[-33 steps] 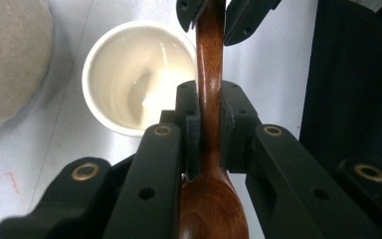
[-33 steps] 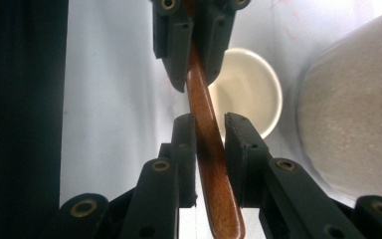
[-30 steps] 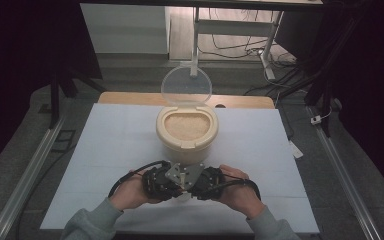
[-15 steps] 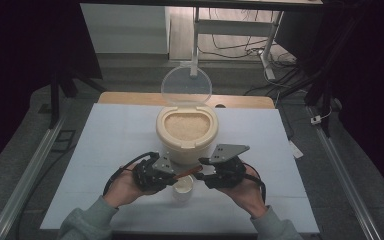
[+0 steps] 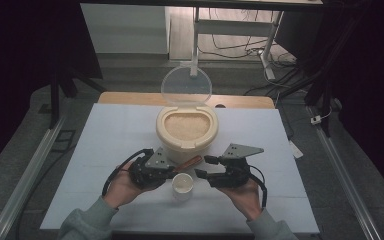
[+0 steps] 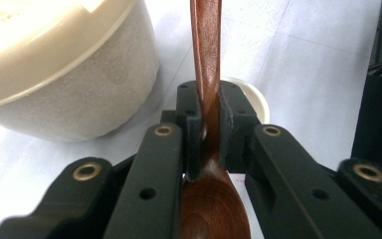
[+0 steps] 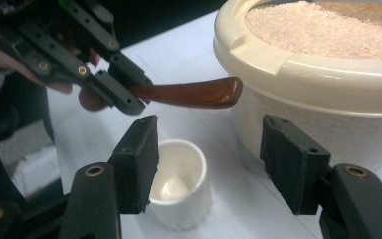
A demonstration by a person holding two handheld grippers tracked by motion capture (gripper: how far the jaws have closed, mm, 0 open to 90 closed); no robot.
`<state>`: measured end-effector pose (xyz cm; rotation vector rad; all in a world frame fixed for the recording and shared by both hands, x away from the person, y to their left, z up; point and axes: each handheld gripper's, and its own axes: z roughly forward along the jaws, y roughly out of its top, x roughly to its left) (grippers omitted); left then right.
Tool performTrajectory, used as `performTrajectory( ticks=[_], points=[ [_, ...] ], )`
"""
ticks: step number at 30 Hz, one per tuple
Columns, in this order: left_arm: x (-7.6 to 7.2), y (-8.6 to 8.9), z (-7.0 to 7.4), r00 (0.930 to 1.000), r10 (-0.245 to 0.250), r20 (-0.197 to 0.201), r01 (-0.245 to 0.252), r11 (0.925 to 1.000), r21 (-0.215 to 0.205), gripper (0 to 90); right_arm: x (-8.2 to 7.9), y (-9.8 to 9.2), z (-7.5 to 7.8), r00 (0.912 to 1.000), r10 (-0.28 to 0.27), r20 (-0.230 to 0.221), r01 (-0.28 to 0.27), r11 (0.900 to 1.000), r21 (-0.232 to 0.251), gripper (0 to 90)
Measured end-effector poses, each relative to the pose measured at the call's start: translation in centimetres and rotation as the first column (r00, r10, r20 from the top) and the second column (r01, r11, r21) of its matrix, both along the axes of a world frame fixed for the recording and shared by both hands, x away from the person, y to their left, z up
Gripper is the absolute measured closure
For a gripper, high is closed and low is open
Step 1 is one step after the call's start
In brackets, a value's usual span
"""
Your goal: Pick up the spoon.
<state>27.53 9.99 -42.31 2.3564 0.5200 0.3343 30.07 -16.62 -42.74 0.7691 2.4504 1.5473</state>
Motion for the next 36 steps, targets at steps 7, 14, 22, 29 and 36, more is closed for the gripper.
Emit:
performTrajectory(
  ticks=[7,14,22,29,36],
  points=[
    [-0.3,-0.8,-0.3,0.9999,-0.013,0.007,0.013,0.9999,0.002,80.6,-0.2,0.8,-0.4,1.0000,-0.005,0.000,0.005,0.999,0.044,42.5],
    [-0.4,-1.0,-0.5,0.9999,-0.013,0.011,0.013,0.9999,0.003,80.6,-0.2,0.9,-0.7,0.9996,-0.015,-0.023,0.017,0.995,0.094,48.4],
    [-0.5,-1.1,-0.5,0.9998,-0.010,0.015,0.010,0.9999,0.002,80.6,-0.1,0.7,-0.8,0.9983,-0.030,-0.050,0.038,0.984,0.175,60.9],
    [-0.6,-1.1,-0.5,0.9997,-0.007,0.022,0.007,0.9999,0.015,80.8,0.3,1.2,-1.2,0.9951,0.002,-0.099,0.022,0.969,0.246,68.3],
    [-0.7,-1.3,-0.6,0.9995,-0.011,0.031,0.010,0.9995,0.032,80.8,0.3,1.5,-1.1,0.9943,0.047,-0.096,-0.014,0.949,0.315,78.4]
  ],
)
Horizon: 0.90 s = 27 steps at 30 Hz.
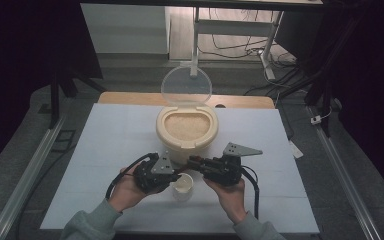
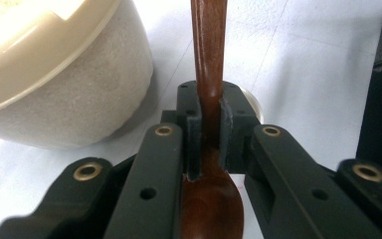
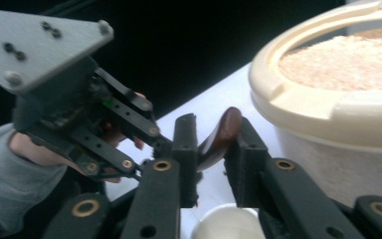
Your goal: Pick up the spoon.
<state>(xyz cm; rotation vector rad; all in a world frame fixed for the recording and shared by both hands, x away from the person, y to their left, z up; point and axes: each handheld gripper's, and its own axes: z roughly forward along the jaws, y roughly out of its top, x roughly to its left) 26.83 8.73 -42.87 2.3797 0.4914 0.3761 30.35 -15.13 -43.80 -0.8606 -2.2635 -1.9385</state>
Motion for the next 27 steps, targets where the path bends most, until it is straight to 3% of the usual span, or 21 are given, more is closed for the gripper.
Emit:
performTrajectory(
  ticks=[3,12,15,16,18,20,23,24,25,26,27],
  points=[
    [0.0,-0.1,-0.1,1.0000,-0.006,0.001,0.006,1.0000,0.006,80.8,-0.2,0.1,0.1,0.9996,0.028,0.005,-0.028,0.999,0.021,82.1],
    [0.0,0.2,0.1,0.9999,-0.010,-0.013,0.010,0.9998,-0.018,79.2,-0.1,0.0,-0.1,0.9994,0.035,-0.002,-0.035,0.997,0.063,82.8],
    [0.0,0.5,0.2,0.9999,0.004,-0.014,-0.004,0.9987,-0.052,72.8,-0.2,-0.1,0.0,0.9994,0.034,0.006,-0.034,0.997,0.068,82.8],
    [0.0,0.9,0.3,0.9997,0.017,-0.016,-0.019,0.9967,-0.080,63.5,-0.2,-0.1,0.1,0.9994,0.034,0.008,-0.035,0.997,0.072,82.8],
    [-0.1,1.2,0.3,0.9995,0.028,-0.016,-0.029,0.9952,-0.093,55.8,-0.2,-0.2,0.1,0.9994,0.033,0.011,-0.033,0.996,0.077,82.9],
    [-0.2,2.3,0.1,0.9974,0.068,-0.023,-0.071,0.9874,-0.142,47.8,-0.1,-0.4,0.2,0.9994,0.028,0.019,-0.030,0.996,0.082,82.8],
    [-0.5,3.2,0.0,0.9956,0.088,-0.033,-0.093,0.9807,-0.172,40.8,-0.1,-0.6,0.3,0.9996,0.020,0.022,-0.022,0.996,0.087,82.9],
    [-0.6,3.7,-0.1,0.9942,0.102,-0.033,-0.106,0.9765,-0.187,40.8,-0.1,-0.8,0.3,0.9996,0.016,0.023,-0.018,0.996,0.091,82.9],
    [-1.0,4.7,-0.2,0.9909,0.130,-0.037,-0.135,0.9655,-0.223,37.6,0.0,-1.1,0.4,0.9997,0.007,0.024,-0.010,0.995,0.102,82.8],
    [-1.1,5.2,-0.2,0.9887,0.145,-0.038,-0.150,0.9598,-0.237,36.2,0.0,-1.3,0.5,0.9997,0.004,0.024,-0.006,0.994,0.108,82.8],
    [-1.1,5.2,-0.2,0.9887,0.145,-0.038,-0.150,0.9598,-0.237,35.4,0.1,-1.5,0.6,0.9997,-0.002,0.026,-0.001,0.994,0.111,82.9]
  ],
)
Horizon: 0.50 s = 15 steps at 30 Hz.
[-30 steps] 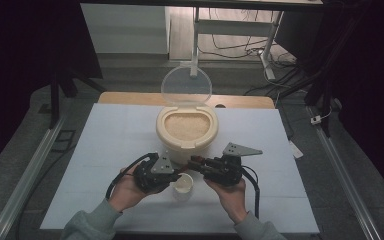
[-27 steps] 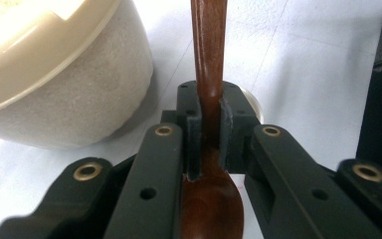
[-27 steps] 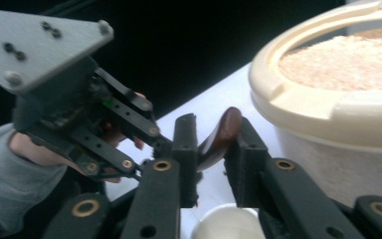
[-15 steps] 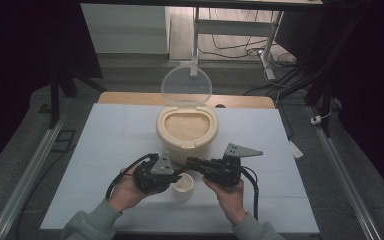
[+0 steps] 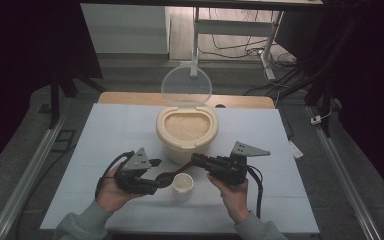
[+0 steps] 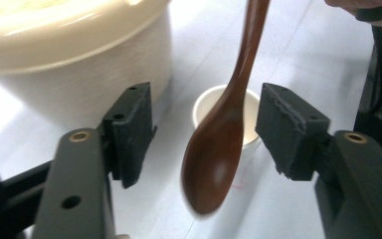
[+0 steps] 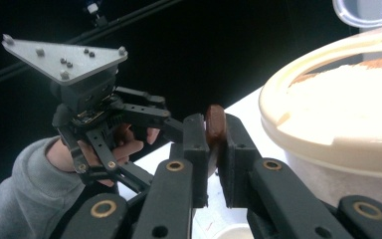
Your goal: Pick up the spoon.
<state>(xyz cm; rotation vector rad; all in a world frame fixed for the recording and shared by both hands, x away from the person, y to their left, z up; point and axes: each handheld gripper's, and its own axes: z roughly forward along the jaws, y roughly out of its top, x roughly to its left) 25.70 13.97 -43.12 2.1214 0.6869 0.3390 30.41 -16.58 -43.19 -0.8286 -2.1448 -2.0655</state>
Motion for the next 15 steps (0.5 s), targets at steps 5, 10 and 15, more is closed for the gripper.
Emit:
performTrajectory(
  ticks=[5,10,15],
  points=[
    [-0.7,2.4,-1.3,0.9974,0.071,0.005,-0.071,0.9968,-0.035,30.6,0.1,-0.8,0.5,0.9997,-0.020,0.015,0.020,1.000,0.015,82.9],
    [-1.3,4.9,-3.5,0.9908,0.130,-0.040,-0.132,0.9895,-0.059,27.6,0.1,-1.5,1.0,0.9992,-0.036,0.020,0.035,0.999,0.032,82.8],
    [-1.5,7.0,-5.3,0.9787,0.185,-0.089,-0.192,0.9776,-0.085,27.1,0.3,-2.1,1.3,0.9986,-0.047,0.024,0.046,0.998,0.044,82.9]
  ],
)
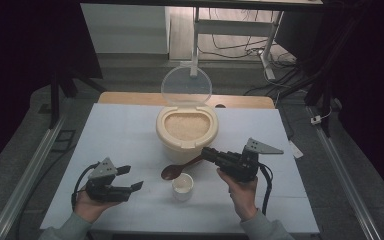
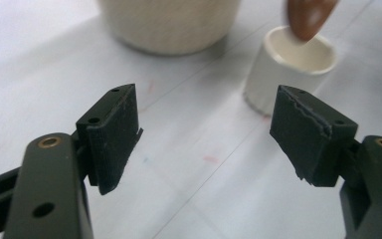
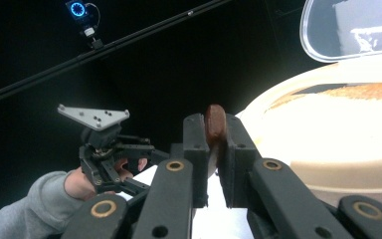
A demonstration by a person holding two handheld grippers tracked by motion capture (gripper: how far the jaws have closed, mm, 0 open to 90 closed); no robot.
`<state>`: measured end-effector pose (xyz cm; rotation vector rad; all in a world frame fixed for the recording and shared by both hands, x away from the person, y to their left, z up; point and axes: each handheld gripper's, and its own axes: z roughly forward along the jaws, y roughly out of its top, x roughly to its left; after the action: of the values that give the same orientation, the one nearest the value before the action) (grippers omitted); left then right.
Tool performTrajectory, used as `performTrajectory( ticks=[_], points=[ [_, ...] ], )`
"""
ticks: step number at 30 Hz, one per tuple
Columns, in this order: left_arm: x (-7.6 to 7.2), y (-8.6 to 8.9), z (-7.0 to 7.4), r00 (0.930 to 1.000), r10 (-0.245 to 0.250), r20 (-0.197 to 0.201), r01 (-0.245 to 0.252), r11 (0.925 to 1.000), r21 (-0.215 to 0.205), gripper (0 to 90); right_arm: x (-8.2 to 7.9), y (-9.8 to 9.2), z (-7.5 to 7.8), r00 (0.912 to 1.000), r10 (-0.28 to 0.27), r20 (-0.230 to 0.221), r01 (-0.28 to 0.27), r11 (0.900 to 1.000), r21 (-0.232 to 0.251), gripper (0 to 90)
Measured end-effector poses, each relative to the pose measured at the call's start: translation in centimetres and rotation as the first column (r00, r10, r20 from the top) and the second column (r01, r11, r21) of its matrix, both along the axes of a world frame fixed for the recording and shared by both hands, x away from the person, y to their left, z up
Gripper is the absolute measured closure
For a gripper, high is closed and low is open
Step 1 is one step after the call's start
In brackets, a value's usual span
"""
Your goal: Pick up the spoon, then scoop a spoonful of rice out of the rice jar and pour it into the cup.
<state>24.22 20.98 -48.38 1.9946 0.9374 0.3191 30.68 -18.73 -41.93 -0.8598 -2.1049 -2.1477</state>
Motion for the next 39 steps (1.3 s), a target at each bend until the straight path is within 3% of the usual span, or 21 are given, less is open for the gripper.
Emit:
performTrajectory(
  ticks=[6,15,39],
  points=[
    [-0.2,1.2,-1.1,0.9990,0.045,-0.005,-0.045,0.9990,0.004,26.6,0.0,-0.7,0.4,0.9998,-0.016,0.008,0.016,1.000,0.015,82.8],
    [-0.5,1.8,-2.1,0.9981,0.058,-0.022,-0.058,0.9982,0.018,25.9,0.0,-1.7,1.2,0.9987,-0.040,0.030,0.039,0.999,0.036,82.8],
    [-0.5,1.9,-1.9,0.9975,0.069,-0.017,-0.068,0.9973,0.027,24.9,0.2,-4.0,3.2,0.9906,-0.114,0.076,0.106,0.989,0.103,82.8]
  ],
)
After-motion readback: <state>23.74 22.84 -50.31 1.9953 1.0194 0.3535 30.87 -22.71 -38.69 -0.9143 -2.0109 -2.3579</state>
